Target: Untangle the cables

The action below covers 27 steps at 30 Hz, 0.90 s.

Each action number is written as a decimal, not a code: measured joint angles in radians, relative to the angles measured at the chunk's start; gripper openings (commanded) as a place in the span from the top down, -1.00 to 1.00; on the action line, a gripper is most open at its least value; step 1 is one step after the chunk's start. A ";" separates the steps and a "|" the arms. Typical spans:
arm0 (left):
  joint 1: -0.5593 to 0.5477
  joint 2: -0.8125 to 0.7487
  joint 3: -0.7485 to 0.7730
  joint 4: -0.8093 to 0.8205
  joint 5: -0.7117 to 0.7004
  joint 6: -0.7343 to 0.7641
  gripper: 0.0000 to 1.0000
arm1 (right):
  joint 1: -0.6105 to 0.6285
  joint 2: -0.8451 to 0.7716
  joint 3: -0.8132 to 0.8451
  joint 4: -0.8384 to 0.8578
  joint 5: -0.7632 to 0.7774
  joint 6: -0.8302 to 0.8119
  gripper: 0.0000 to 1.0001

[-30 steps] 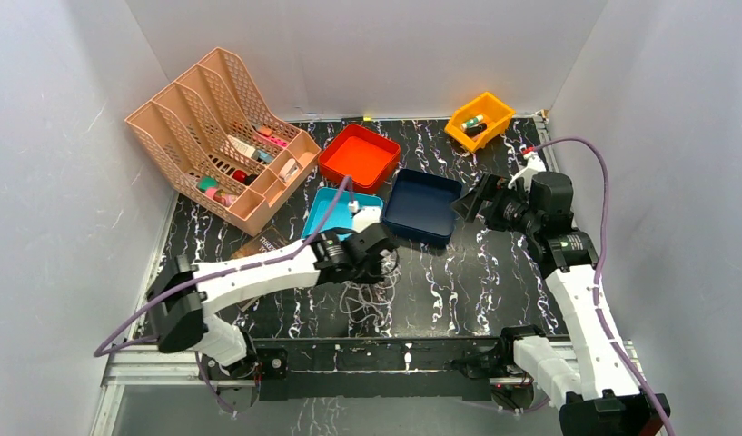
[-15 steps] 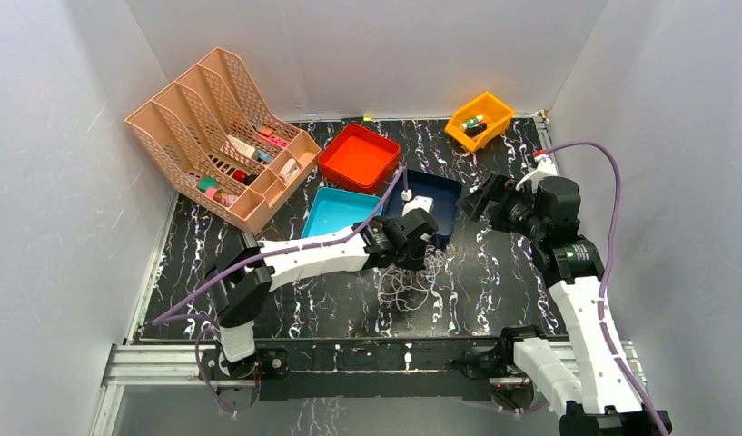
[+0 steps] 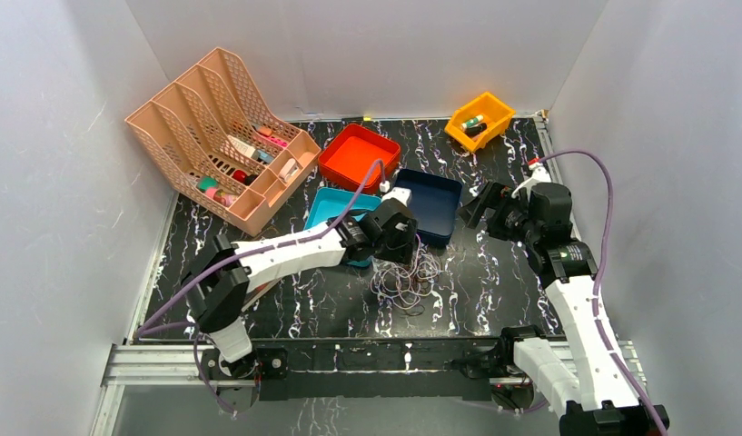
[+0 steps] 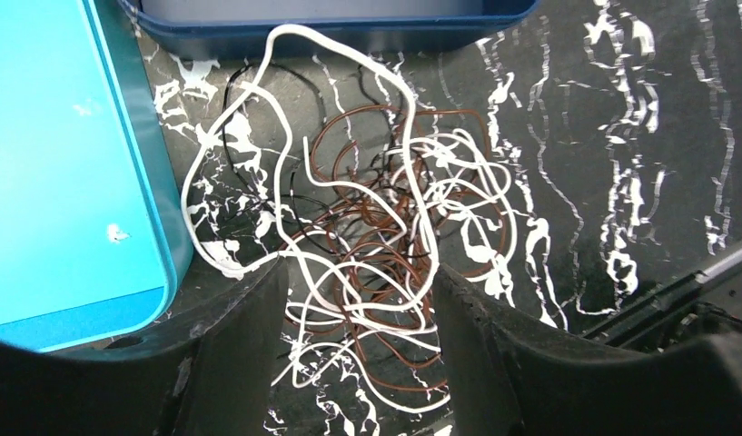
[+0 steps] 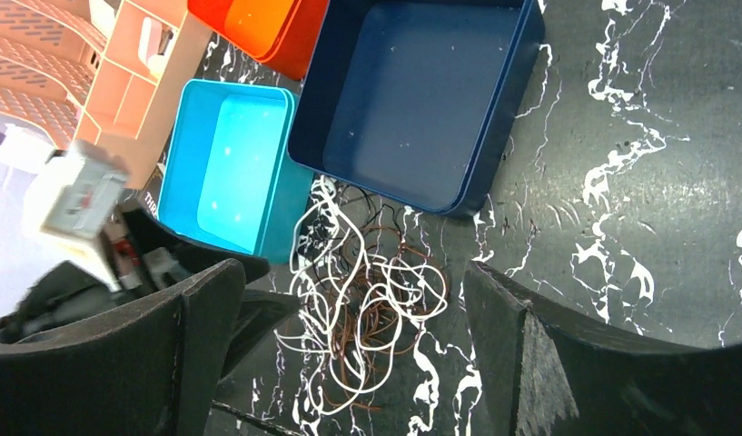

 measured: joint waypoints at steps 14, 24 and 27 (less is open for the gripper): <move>0.108 -0.159 -0.081 0.049 0.089 0.049 -0.12 | 0.000 0.015 -0.079 0.010 -0.070 -0.055 -0.73; 0.179 -0.285 -0.185 0.050 0.077 0.071 -0.13 | 0.051 0.109 -0.100 0.119 -0.217 -0.103 -0.56; 0.211 -0.339 -0.212 0.041 0.056 0.069 -0.13 | 0.146 0.186 -0.099 0.154 -0.195 -0.107 -0.54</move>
